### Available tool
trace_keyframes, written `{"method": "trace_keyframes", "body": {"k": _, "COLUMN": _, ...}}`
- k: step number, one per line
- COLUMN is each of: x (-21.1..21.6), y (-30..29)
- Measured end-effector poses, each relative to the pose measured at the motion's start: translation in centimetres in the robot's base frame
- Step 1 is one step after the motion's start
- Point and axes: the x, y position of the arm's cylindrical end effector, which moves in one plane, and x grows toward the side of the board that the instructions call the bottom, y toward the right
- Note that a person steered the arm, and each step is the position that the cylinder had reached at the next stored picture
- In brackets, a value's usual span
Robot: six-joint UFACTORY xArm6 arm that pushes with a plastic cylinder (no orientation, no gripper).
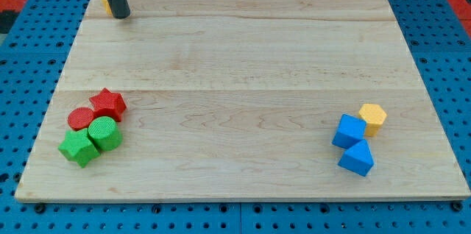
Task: Slide the red star to the top center
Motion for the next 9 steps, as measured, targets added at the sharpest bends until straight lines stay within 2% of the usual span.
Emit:
{"method": "trace_keyframes", "body": {"k": 1, "x": 2.8, "y": 3.2}}
{"method": "trace_keyframes", "body": {"k": 3, "x": 4.3, "y": 26.9}}
{"method": "trace_keyframes", "body": {"k": 4, "x": 11.4, "y": 21.8}}
{"method": "trace_keyframes", "body": {"k": 5, "x": 14.2, "y": 15.4}}
{"method": "trace_keyframes", "body": {"k": 6, "x": 10.2, "y": 3.7}}
{"method": "trace_keyframes", "body": {"k": 7, "x": 15.7, "y": -4.1}}
{"method": "trace_keyframes", "body": {"k": 8, "x": 21.5, "y": -4.3}}
{"method": "trace_keyframes", "body": {"k": 9, "x": 21.0, "y": 1.6}}
